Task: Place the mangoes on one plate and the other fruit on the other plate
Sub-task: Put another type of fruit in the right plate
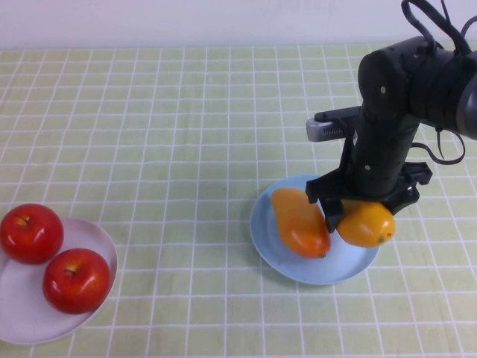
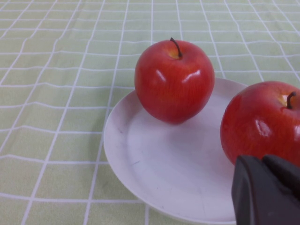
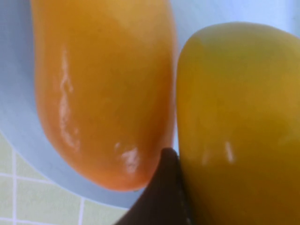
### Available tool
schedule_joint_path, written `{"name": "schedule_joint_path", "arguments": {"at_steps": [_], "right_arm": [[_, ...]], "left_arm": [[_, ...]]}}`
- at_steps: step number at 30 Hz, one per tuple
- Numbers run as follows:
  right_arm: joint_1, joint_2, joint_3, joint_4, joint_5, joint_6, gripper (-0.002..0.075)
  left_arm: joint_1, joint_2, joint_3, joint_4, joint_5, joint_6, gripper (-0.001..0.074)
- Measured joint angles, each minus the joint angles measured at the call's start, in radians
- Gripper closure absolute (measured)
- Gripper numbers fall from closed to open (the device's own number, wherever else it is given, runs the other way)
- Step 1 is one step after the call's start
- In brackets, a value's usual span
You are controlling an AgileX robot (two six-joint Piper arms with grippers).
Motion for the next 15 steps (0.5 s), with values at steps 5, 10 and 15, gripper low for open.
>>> {"name": "schedule_joint_path", "arguments": {"at_steps": [5,10,15], "right_arm": [[0.000,0.004,0.000,0.004,0.000,-0.002,0.0125],[0.000,-0.008,0.000,0.004,0.000,-0.004,0.0120],[0.000,-0.070,0.000,0.015,0.000,-0.004,0.0167]], "left_arm": [[0.000,0.000,0.000,0.000,0.000,0.000,0.0736],[0.000,0.000,0.000,0.000,0.000,0.000,0.0736],[0.000,0.000,0.000,0.000,0.000,0.000,0.0736]]}}
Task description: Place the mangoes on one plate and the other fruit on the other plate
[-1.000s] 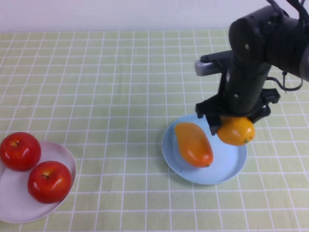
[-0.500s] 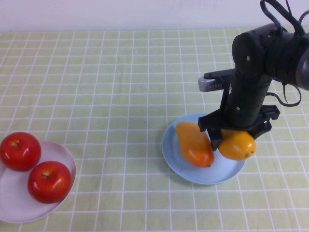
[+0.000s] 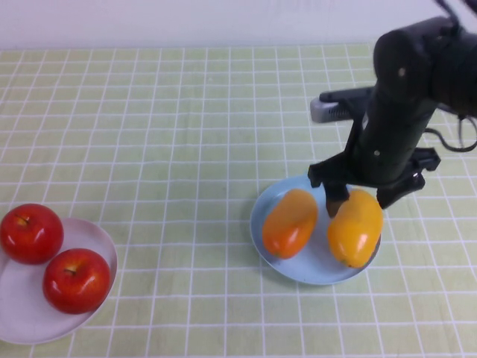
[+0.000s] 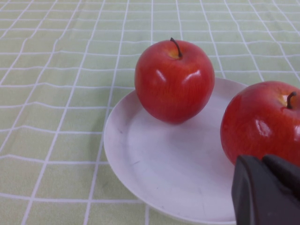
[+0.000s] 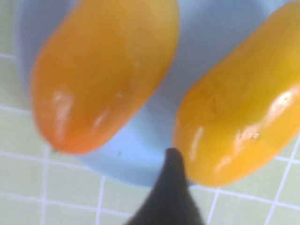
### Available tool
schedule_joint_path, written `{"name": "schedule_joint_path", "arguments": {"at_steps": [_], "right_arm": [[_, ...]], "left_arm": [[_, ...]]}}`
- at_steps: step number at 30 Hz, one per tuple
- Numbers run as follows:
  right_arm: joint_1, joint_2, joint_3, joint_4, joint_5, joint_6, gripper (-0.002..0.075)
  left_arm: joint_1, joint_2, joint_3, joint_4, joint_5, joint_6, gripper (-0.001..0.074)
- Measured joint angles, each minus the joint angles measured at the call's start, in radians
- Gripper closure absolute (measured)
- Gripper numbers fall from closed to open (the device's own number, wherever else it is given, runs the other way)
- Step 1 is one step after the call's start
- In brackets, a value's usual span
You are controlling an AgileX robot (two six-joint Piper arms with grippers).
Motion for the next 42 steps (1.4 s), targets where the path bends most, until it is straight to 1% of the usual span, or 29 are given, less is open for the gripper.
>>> {"name": "schedule_joint_path", "arguments": {"at_steps": [1,4,6,8,9,11,15,22,27,31,35,38,41,42], "right_arm": [[0.000,-0.025,0.001,0.000,0.000,0.000,0.0194],[0.000,-0.128,0.029,0.010,0.000,0.000,0.0346],[0.000,-0.226,0.078,0.010,-0.005,-0.024,0.0487],[0.000,-0.318,0.127,0.010,-0.008,-0.054,0.0611],[0.000,-0.366,0.155,0.006,-0.003,-0.062,0.0656],[0.000,-0.452,0.185,0.000,0.011,-0.072,0.0705],[0.000,-0.583,0.242,-0.010,0.018,-0.079,0.0733],[0.000,-0.776,0.367,-0.010,0.028,-0.079,0.0740],[-0.001,-0.853,0.422,-0.010,0.031,-0.080,0.0740],[-0.002,-0.898,0.509,-0.024,0.018,-0.079,0.0740],[-0.002,-0.946,0.654,-0.042,-0.126,-0.079,0.0740],[-0.025,-1.011,0.804,-0.079,-0.323,-0.079,0.0740],[-0.135,-1.127,1.000,-0.092,-0.546,-0.079,0.0740],[-0.185,-1.172,1.054,-0.092,-0.614,-0.079,0.0740]], "left_arm": [[0.000,0.000,0.000,0.000,0.000,0.000,0.0736],[0.000,0.000,0.000,0.000,0.000,0.000,0.0736],[0.000,0.000,0.000,0.000,0.000,0.000,0.0736],[0.000,0.000,0.000,0.000,0.000,0.000,0.0736],[0.000,0.000,0.000,0.000,0.000,0.000,0.0736],[0.000,0.000,0.000,0.000,0.000,0.000,0.0736],[0.000,0.000,0.000,0.000,0.000,0.000,0.0736],[0.000,0.000,0.000,0.000,0.000,0.000,0.0736],[0.000,0.000,0.000,0.000,0.000,0.000,0.0736],[0.000,0.000,0.000,0.000,0.000,0.000,0.0736],[0.000,0.000,0.000,0.000,0.000,0.000,0.0736],[0.000,0.000,0.000,0.000,0.000,0.000,0.0736],[0.000,0.000,0.000,0.000,0.000,0.000,0.0736],[0.000,0.000,0.000,0.000,0.000,0.000,0.0736]]}}
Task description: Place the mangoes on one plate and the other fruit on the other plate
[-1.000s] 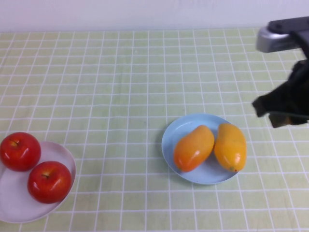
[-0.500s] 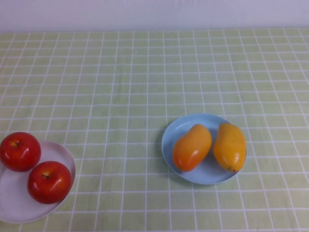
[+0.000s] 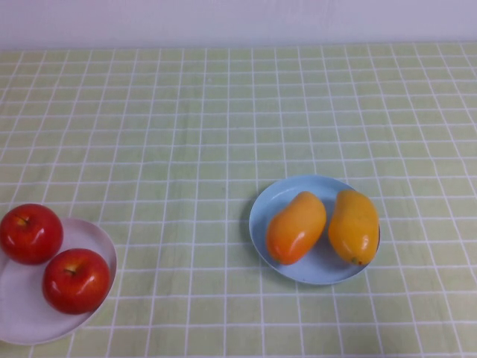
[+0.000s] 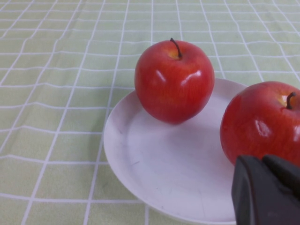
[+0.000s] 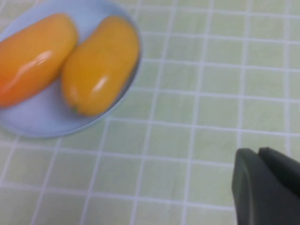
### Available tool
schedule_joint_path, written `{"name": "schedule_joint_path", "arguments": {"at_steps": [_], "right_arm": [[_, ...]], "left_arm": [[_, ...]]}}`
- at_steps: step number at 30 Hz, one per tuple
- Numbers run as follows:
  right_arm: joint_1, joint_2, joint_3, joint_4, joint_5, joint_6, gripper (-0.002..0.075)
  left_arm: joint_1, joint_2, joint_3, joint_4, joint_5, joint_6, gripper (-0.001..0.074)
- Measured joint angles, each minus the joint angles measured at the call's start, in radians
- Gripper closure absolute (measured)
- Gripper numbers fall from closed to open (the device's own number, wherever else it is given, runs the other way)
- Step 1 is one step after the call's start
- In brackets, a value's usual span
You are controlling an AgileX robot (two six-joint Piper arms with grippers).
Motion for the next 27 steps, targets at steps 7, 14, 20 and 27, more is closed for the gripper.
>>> {"name": "schedule_joint_path", "arguments": {"at_steps": [7,14,20,27], "right_arm": [[-0.310,-0.308,0.359,-0.008,-0.341,0.000,0.0740],[-0.350,-0.569,0.536,-0.013,-0.440,0.000,0.0741],[-0.314,-0.688,0.543,-0.015,-0.375,0.000,0.0741],[-0.303,-0.691,0.546,-0.015,-0.356,-0.002,0.0741]], "left_arm": [[0.000,0.000,0.000,0.000,0.000,0.000,0.0736],[0.000,0.000,0.000,0.000,0.000,0.000,0.0736],[0.000,0.000,0.000,0.000,0.000,0.000,0.0736],[0.000,0.000,0.000,0.000,0.000,0.000,0.0736]]}}
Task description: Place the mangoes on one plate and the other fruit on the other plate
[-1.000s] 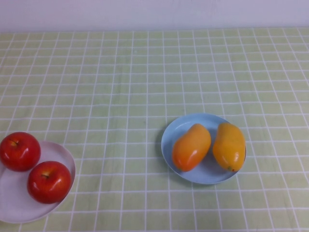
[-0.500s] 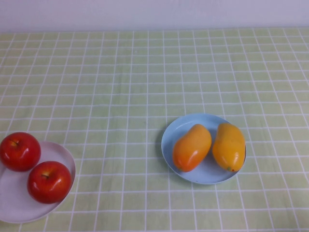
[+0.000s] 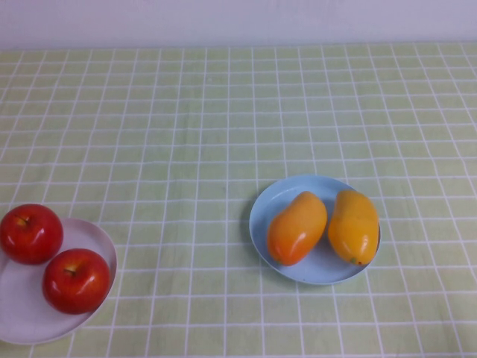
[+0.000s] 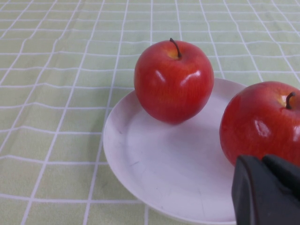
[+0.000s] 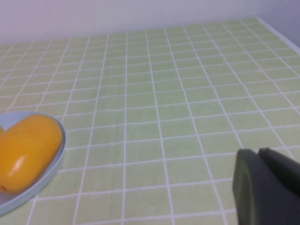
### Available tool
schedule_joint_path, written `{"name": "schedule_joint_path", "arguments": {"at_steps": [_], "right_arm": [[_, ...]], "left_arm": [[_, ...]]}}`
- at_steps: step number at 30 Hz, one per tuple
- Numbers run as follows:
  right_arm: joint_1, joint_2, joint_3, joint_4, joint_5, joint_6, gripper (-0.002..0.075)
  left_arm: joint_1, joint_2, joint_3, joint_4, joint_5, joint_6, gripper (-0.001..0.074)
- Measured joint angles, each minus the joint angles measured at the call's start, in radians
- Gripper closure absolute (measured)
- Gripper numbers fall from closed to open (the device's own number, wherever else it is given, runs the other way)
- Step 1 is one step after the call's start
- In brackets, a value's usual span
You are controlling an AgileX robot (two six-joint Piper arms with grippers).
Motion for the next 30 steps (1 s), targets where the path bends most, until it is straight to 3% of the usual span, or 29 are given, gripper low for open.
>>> {"name": "schedule_joint_path", "arguments": {"at_steps": [9,30], "right_arm": [[0.000,0.000,0.000,0.194,0.070,-0.259,0.0741],[0.000,0.000,0.003,0.206,0.104,-0.282,0.0741]], "left_arm": [[0.000,0.000,0.000,0.000,0.000,0.000,0.0736],[0.000,0.000,0.000,0.000,0.000,0.000,0.0736]]}}
